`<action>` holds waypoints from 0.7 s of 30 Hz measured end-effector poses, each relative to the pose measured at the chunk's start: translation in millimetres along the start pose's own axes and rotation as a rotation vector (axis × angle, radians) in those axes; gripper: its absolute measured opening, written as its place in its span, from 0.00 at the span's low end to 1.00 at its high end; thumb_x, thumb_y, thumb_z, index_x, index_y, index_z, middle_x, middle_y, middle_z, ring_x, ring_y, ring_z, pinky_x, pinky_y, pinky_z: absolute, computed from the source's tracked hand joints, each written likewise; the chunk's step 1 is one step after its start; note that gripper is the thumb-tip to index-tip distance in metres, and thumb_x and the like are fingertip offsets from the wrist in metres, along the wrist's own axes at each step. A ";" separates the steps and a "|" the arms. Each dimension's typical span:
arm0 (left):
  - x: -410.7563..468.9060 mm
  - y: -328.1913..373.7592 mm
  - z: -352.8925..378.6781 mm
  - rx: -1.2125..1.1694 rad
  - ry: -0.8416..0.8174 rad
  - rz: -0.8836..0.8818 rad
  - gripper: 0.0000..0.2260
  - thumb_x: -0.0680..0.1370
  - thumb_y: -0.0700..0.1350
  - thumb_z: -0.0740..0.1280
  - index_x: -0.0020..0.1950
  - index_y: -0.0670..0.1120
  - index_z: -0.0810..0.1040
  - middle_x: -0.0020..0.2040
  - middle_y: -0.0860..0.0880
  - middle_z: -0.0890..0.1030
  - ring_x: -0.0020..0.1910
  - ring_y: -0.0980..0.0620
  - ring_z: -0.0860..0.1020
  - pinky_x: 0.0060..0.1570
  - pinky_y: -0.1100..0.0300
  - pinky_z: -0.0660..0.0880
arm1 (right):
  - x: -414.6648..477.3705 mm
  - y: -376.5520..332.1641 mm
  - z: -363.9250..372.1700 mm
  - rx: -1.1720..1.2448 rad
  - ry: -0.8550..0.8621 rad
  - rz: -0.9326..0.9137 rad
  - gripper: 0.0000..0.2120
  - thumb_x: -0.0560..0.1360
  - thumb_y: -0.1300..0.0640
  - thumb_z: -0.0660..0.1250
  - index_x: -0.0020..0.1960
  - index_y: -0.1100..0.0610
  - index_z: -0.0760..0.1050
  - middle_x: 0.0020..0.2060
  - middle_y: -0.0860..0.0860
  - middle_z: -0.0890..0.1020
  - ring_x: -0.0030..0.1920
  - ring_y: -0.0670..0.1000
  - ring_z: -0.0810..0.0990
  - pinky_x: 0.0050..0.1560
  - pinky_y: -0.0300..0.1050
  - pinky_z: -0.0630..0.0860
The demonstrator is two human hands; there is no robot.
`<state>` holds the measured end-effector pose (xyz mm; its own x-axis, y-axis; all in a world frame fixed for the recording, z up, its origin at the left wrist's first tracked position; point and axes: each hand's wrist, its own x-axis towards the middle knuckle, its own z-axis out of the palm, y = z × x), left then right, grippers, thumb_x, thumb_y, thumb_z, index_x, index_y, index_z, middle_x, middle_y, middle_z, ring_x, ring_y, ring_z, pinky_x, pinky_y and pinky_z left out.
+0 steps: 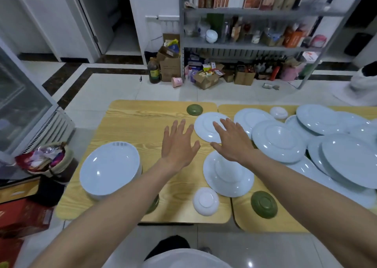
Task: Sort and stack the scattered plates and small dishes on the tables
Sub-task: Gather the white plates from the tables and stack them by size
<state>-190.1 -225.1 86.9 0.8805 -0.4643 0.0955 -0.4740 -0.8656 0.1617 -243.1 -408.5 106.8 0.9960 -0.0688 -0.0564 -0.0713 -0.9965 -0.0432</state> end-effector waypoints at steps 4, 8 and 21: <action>4.4 14.7 8.7 0.009 -0.031 0.011 0.28 0.81 0.61 0.54 0.79 0.52 0.59 0.80 0.46 0.57 0.78 0.44 0.54 0.75 0.44 0.49 | -3.1 16.1 5.7 0.039 0.003 0.045 0.33 0.81 0.43 0.58 0.80 0.54 0.50 0.79 0.55 0.55 0.79 0.56 0.50 0.77 0.55 0.49; 14.0 21.7 20.9 0.031 -0.063 0.066 0.28 0.81 0.61 0.54 0.78 0.52 0.59 0.80 0.45 0.57 0.78 0.44 0.54 0.75 0.44 0.49 | 0.6 28.8 13.4 0.048 -0.007 0.101 0.34 0.81 0.42 0.58 0.80 0.55 0.50 0.79 0.56 0.55 0.79 0.57 0.50 0.77 0.55 0.50; 27.0 34.0 74.9 -0.180 -0.321 0.012 0.29 0.80 0.60 0.59 0.78 0.50 0.60 0.77 0.43 0.61 0.74 0.43 0.61 0.66 0.47 0.65 | -11.1 51.1 53.8 0.237 -0.085 0.319 0.35 0.80 0.43 0.62 0.80 0.54 0.53 0.78 0.55 0.57 0.78 0.56 0.54 0.72 0.53 0.60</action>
<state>-181.9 -281.1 21.4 0.8187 -0.5343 -0.2104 -0.4529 -0.8261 0.3354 -260.6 -456.1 51.5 0.9146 -0.3589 -0.1864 -0.3964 -0.8866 -0.2382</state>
